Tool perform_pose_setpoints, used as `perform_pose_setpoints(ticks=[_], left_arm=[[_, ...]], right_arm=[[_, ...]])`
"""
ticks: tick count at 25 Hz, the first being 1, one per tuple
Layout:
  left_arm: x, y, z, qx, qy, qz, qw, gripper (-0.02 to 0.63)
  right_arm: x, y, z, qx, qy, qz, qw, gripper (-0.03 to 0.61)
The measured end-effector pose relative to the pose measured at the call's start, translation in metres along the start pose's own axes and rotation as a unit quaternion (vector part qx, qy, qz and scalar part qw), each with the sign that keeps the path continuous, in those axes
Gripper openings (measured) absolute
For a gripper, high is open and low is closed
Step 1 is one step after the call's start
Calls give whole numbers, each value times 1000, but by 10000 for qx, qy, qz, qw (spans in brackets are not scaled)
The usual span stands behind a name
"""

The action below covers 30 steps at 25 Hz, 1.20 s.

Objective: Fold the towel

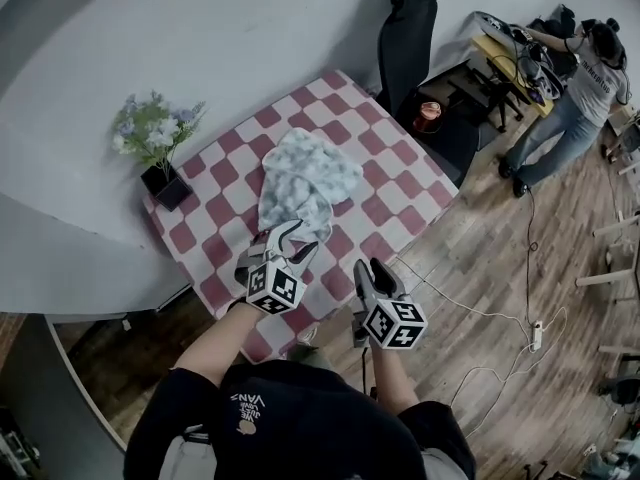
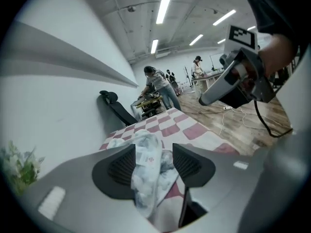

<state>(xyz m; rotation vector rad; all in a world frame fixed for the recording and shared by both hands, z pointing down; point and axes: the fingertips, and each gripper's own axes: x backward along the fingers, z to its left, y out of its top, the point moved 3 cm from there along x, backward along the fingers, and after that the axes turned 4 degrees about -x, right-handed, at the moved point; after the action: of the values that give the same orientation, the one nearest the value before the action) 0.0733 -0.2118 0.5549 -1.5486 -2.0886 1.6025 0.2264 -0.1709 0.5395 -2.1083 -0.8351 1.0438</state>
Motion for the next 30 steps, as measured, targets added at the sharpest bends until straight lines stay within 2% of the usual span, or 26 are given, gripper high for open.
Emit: perform_pose_setpoints(ticks=[3, 5, 7, 10, 13, 16, 22, 27, 30], left_arm=[[-33, 4, -4, -334, -224, 173, 9990, 230], [-51, 0, -2, -397, -323, 351, 9981, 230], [-59, -6, 3, -350, -322, 461, 9978, 230], [-59, -9, 11, -126, -329, 352, 9988, 209], [-48, -3, 13, -131, -481, 28, 9988, 35], [-28, 2, 11, -68, -721, -296, 9969, 17], [35, 4, -15, -147, -1408, -882, 9860, 14], [85, -17, -54, -213, -1981, -891, 9759, 14], [104, -38, -74, -43, -2146, -744, 9739, 14]], right_arm=[[-1, -1, -6, -43, -108, 35, 9999, 135], [-2, 0, -8, -101, -212, 9, 9997, 135], [0, -3, -7, -156, -291, -16, 9995, 135], [1, -7, -7, -256, -400, -51, 9989, 135], [-3, -7, -7, -241, -464, -46, 9986, 135], [-14, 0, -1, -116, -434, -64, 9990, 135], [-49, 25, 30, 254, -50, -34, 9997, 137], [-84, 30, 67, 695, 476, 309, 9960, 137], [-111, 21, 92, 1225, 795, 768, 9863, 137]])
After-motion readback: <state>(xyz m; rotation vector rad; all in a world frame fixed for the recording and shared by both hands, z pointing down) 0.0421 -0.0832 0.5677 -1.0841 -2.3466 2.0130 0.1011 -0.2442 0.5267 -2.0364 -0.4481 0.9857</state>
